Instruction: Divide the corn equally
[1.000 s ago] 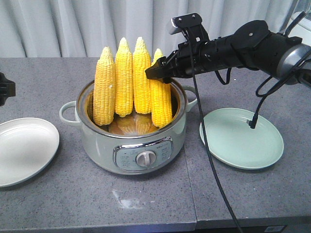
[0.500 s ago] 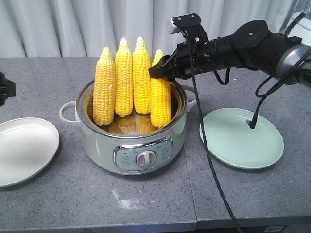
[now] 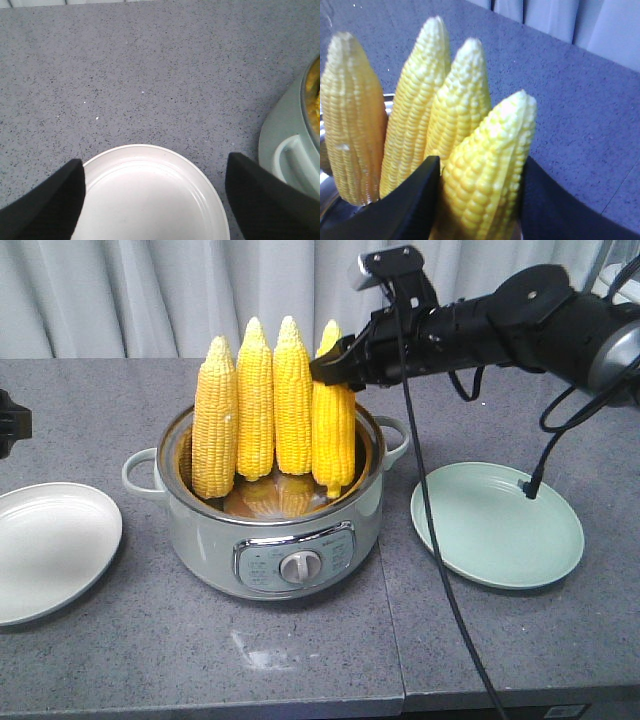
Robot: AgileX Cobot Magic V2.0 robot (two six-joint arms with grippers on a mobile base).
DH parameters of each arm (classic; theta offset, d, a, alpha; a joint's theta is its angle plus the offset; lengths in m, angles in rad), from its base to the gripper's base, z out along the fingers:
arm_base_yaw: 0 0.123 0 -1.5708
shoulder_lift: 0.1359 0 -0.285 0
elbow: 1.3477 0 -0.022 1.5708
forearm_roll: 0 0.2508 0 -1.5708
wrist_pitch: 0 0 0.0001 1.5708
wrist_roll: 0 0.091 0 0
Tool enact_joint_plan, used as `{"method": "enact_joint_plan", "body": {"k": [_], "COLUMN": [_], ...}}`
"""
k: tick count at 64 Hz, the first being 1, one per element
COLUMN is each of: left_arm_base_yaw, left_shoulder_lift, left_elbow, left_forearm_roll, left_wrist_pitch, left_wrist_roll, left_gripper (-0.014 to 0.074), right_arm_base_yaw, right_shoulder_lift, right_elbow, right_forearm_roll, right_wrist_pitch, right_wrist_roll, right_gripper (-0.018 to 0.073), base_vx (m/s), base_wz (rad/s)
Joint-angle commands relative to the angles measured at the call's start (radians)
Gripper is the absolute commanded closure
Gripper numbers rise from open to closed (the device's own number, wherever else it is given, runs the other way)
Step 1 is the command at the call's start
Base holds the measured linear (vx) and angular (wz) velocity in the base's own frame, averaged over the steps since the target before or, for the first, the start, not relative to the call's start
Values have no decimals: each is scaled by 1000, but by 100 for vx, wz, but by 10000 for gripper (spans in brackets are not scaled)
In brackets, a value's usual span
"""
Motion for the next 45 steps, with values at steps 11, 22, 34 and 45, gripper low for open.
{"method": "enact_joint_plan", "body": {"k": [11, 22, 34, 45], "left_arm_base_yaw": [0, 0, 0, 0], "left_shoulder_lift": [-17, -17, -17, -17], "left_elbow": [-38, -38, -38, -38], "left_forearm_roll": [-4, -4, -4, -4], "left_wrist_pitch": [-68, -68, -68, -68], "left_wrist_roll": [-3, -3, -3, -3], "left_gripper": [31, 31, 31, 31], "right_arm_base_yaw": [-4, -19, -98, -171], "right_shoulder_lift": [-172, -256, -334, -383], "right_elbow": [-31, -31, -31, -31], "right_forearm_roll": [33, -54, -257, -547], "right_wrist_pitch": [-47, -65, -38, 78], "right_wrist_roll": [3, 81, 298, 510], "right_gripper": [355, 355, 355, 355], "base_vx": [0, 0, 0, 0], "base_wz": [0, 0, 0, 0]}}
